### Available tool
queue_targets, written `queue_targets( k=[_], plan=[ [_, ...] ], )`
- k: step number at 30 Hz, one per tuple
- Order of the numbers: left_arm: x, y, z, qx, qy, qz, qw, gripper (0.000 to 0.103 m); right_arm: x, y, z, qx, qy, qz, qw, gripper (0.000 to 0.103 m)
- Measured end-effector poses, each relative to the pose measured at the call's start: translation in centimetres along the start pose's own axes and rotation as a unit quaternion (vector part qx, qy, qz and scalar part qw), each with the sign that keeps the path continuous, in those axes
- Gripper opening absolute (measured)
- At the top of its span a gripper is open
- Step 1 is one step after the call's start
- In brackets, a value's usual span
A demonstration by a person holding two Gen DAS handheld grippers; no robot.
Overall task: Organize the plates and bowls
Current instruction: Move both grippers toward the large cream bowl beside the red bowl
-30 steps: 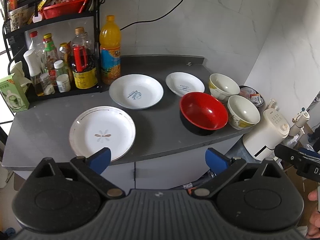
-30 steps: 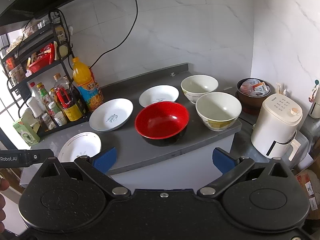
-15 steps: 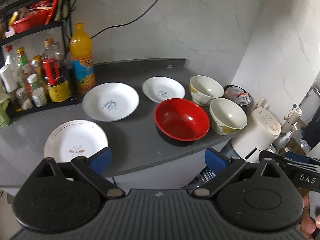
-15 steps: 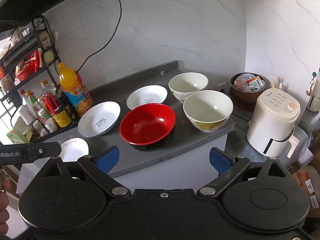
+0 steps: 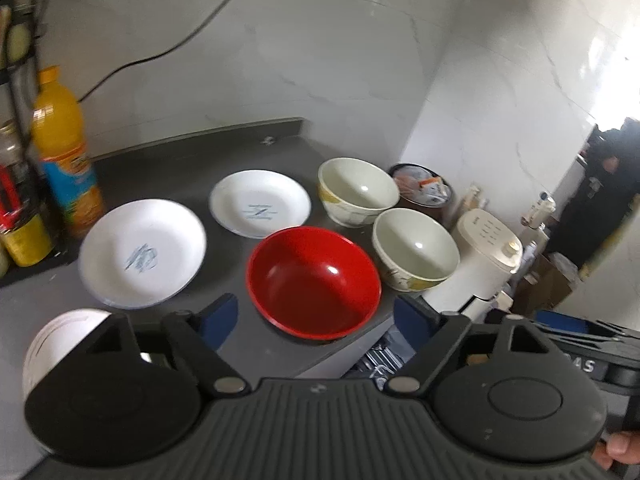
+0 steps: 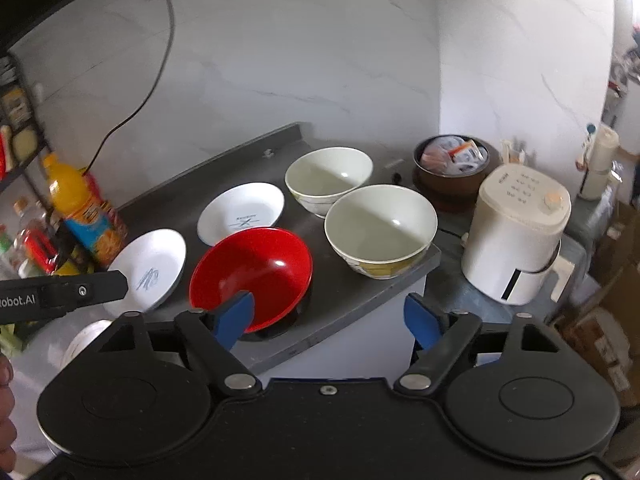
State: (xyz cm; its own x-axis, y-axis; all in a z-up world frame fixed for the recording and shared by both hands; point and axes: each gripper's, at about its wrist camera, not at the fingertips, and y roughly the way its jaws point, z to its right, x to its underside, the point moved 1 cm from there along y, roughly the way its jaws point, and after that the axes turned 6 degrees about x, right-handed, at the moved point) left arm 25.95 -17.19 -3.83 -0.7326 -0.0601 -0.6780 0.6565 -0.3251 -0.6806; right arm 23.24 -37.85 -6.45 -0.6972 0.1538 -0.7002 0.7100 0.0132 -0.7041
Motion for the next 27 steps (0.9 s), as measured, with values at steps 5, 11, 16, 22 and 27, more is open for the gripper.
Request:
queue_targets(
  k=[5, 11, 16, 22, 27],
  plan=[
    [-1.5, 2.2, -0.3, 0.026, 0.01, -0.018, 0.9994, 0.076, -0.8, 2.1, 0.1, 0.014, 0.044, -0.016, 0.999, 0.068],
    [-2.8, 4.7, 0.0, 0.04, 0.003, -0.031, 0.9987, 0.068, -1.5, 4.5, 0.9, 0.027, 0.058, -0.031, 0.997, 0.057],
    [-3.4, 7.1, 0.4, 0.044, -0.017, -0.046, 0.9978, 0.06, -2.4, 7.1, 1.9, 0.019, 0.066, -0.045, 0.997, 0.048],
    [-4.8, 11.1, 1.7, 0.034, -0.025, -0.056, 0.9975, 0.055, -3.6, 10.6, 3.9, 0.004, 0.059, -0.062, 0.996, 0.037],
    [-5.7, 14.6, 2.9, 0.032, -0.028, -0.075, 0.9963, 0.055, -4.7, 13.4, 6.2, 0.008, 0.057, -0.078, 0.995, 0.037]
  ],
)
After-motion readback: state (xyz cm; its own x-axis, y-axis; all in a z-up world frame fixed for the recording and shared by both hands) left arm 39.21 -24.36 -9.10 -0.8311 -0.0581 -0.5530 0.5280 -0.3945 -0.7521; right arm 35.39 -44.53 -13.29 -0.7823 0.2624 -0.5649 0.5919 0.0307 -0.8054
